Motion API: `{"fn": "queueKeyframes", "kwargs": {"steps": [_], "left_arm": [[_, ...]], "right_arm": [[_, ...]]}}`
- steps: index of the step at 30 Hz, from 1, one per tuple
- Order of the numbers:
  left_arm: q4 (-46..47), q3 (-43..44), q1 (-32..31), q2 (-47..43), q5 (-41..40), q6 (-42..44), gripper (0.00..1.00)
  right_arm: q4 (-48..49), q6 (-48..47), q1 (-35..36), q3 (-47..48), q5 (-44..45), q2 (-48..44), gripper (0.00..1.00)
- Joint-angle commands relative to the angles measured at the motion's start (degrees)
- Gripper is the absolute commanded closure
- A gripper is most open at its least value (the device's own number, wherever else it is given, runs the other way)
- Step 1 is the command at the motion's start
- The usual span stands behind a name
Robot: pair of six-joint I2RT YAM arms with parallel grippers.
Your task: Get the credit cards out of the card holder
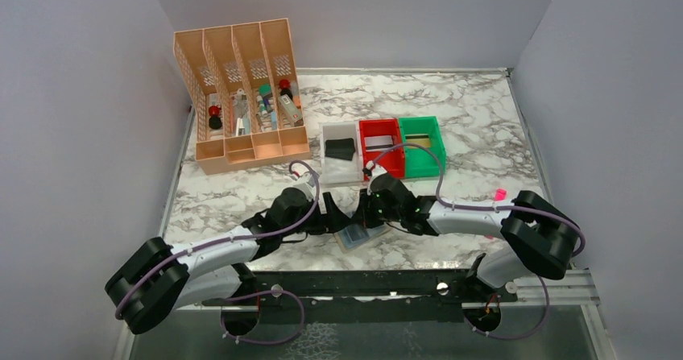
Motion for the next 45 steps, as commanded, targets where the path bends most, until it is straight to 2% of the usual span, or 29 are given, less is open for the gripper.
{"fn": "queueKeyframes", "kwargs": {"steps": [1, 9, 17, 30, 36, 45], "left_arm": [[5.1, 1.7, -2.1, 3.7, 0.1, -0.6, 0.22], [9.8, 2.8, -4.4, 7.6, -2.4, -2.4, 0.27], [9.4, 1.8, -5.7, 3.9, -7.2, -4.9, 0.25], [11.0, 5.1, -7.9, 10.6, -6.3, -5.4, 0.25], [15.3, 6.4, -9.0, 13.4, -5.0, -5.0, 0.35], [18.1, 9.6, -9.5, 19.2, -3.6, -4.7, 0.39]], "right_arm": [[2.6, 0.6, -1.0, -1.1, -2.5, -1.7, 0.99], [3.1, 0.7, -1.8, -1.9, -3.2, -2.5, 0.99], [3.4, 0.9, -2.4, -2.9, -3.3, -2.9, 0.99], [3.9, 1.0, -3.3, -3.7, -4.1, -3.9, 0.99], [3.6, 1.1, -3.6, -4.3, -3.7, -4.7, 0.98], [-4.4, 1.2, -3.6, -5.5, 4.3, -11.2, 0.72]]}}
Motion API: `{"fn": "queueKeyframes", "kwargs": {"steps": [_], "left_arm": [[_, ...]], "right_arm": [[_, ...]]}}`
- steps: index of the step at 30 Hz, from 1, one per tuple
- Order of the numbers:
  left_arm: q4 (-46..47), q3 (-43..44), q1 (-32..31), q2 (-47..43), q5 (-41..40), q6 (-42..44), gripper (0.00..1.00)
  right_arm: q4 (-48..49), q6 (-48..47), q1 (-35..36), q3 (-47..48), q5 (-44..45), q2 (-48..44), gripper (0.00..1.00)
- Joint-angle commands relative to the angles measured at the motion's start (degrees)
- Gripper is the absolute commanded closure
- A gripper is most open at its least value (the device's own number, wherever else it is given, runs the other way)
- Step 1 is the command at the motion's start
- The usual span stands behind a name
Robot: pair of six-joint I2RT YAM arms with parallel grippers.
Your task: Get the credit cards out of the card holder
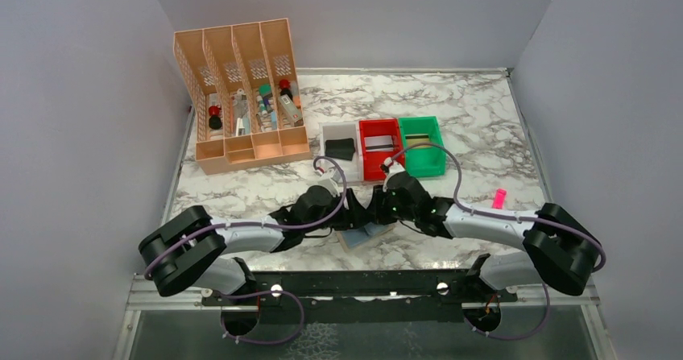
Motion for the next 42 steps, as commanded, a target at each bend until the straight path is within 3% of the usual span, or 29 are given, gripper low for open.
{"fn": "queueKeyframes", "kwargs": {"steps": [1, 13, 19, 22, 32, 37, 42], "left_arm": [[3.9, 3.3, -0.9, 2.8, 1.3, 0.8, 0.39], [4.4, 7.7, -1.7, 10.0, 1.9, 2.0, 0.35], [2.8, 5.7, -1.7, 5.3, -0.5, 3.1, 0.33], [-0.7, 5.3, -1.7, 2.8, -2.4, 3.6, 0.32], [-17.8, 4.7, -1.7, -7.9, -13.1, 3.8, 0.30], [-20.7, 3.3, -1.7, -13.0, -14.8, 4.4, 0.28], [-16.9, 2.6, -1.7, -12.3, -9.1, 7.8, 0.24]], "right_arm": [[-4.1, 0.8, 0.2, -1.4, 5.3, -5.1, 0.70], [-17.3, 5.1, 0.2, -3.3, 21.3, -14.8, 0.67], [-18.1, 2.6, 0.2, -2.8, 22.2, -18.2, 0.66], [-13.6, -1.8, 0.2, -3.2, 16.0, -19.4, 0.62], [-4.9, -6.7, 0.2, 0.0, -4.6, -10.2, 0.70], [-11.7, -8.2, 0.2, 3.7, 6.4, -3.8, 0.67], [-15.1, -10.7, 0.2, 5.2, 14.2, 1.2, 0.63]]}}
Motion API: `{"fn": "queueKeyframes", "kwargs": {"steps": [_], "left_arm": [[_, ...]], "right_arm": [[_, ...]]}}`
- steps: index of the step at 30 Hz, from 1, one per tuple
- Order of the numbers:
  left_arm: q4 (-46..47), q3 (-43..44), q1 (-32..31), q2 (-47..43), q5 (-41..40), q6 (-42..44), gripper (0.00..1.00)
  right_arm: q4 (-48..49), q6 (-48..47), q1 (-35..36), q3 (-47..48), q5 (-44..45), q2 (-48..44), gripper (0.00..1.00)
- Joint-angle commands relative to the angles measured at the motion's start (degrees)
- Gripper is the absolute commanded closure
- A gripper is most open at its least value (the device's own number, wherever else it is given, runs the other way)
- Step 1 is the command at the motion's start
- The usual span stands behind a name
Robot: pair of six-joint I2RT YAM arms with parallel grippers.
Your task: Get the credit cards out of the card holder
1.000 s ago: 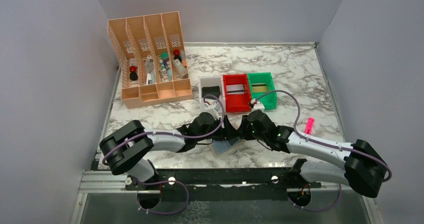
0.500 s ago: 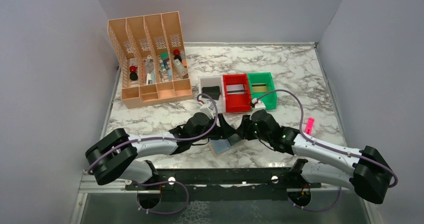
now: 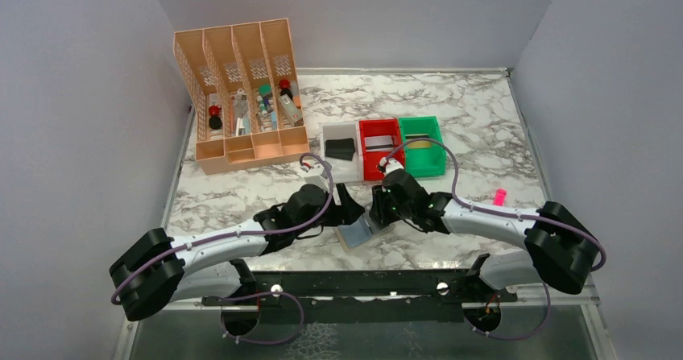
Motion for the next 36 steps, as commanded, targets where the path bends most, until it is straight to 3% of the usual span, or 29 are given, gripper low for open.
{"fn": "queueKeyframes", "kwargs": {"steps": [1, 7, 13, 16, 22, 27, 36], "left_arm": [[1.8, 0.1, -0.3, 1.9, 4.1, 4.0, 0.24], [5.7, 4.0, -0.4, 10.1, 10.1, 4.4, 0.24], [5.9, 7.7, -0.5, 16.8, 10.7, 4.3, 0.25], [6.0, 7.9, -0.6, 18.9, 9.3, 2.7, 0.27], [5.5, 4.5, -1.5, 18.7, 2.9, -2.1, 0.32], [4.3, 3.3, -1.8, 19.5, 2.2, -2.3, 0.33], [5.2, -1.4, -2.5, 17.5, 0.6, -3.8, 0.50]], "right_arm": [[-4.3, -2.4, 0.2, 1.9, 8.4, 3.9, 0.63], [-5.5, 0.7, 0.2, 0.3, 10.8, 6.7, 0.63], [0.9, 7.0, 0.1, -6.3, 0.9, 3.4, 0.71], [1.8, 12.3, 0.1, -9.4, 1.5, 2.0, 0.72], [4.8, 16.8, 0.1, -13.4, -1.3, 0.8, 0.76], [7.6, 20.8, 0.1, -17.1, -2.6, -2.4, 0.80], [12.4, 20.6, 0.2, -20.7, -6.6, -4.3, 0.85]]}}
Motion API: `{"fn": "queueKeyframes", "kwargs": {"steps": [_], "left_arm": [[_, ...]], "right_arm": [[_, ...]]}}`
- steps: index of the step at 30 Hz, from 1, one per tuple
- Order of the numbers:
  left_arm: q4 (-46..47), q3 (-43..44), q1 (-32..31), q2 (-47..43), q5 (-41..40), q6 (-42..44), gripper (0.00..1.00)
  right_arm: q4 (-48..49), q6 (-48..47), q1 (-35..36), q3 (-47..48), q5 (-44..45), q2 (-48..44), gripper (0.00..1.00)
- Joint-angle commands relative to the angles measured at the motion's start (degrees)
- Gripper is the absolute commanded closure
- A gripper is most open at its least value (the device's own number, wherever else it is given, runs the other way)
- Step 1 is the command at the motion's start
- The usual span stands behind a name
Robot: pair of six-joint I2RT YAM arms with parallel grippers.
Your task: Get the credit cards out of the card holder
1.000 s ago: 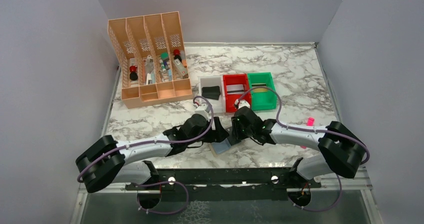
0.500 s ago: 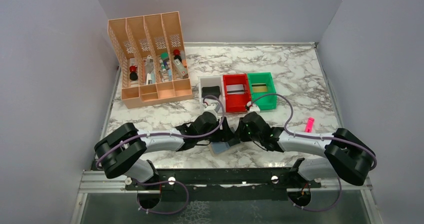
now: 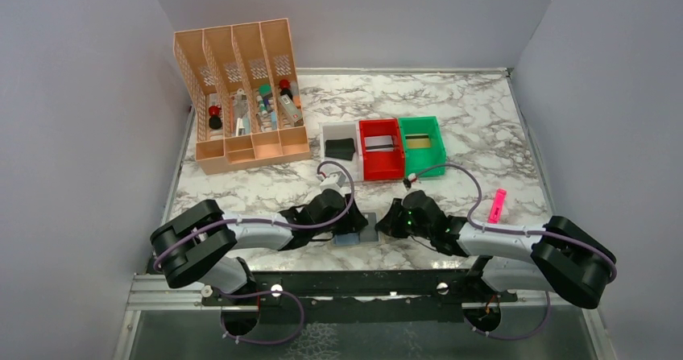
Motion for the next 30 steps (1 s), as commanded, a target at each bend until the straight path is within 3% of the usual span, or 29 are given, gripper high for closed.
{"fn": "queueKeyframes", "kwargs": {"steps": [1, 13, 30], "left_arm": [[-1.5, -3.6, -0.5, -1.5, -1.6, -0.5, 0.52], [3.4, -4.0, -0.6, -1.5, 2.1, 0.8, 0.77], [6.6, -4.7, -0.6, -1.8, 3.9, 1.3, 0.87]], "right_arm": [[-5.5, 0.1, 0.7, -2.6, -5.1, 1.6, 0.85], [-5.6, -1.3, 0.7, -2.1, -5.5, 1.9, 0.86], [-3.6, -2.1, 0.7, -1.6, -8.3, 2.6, 0.87]]}}
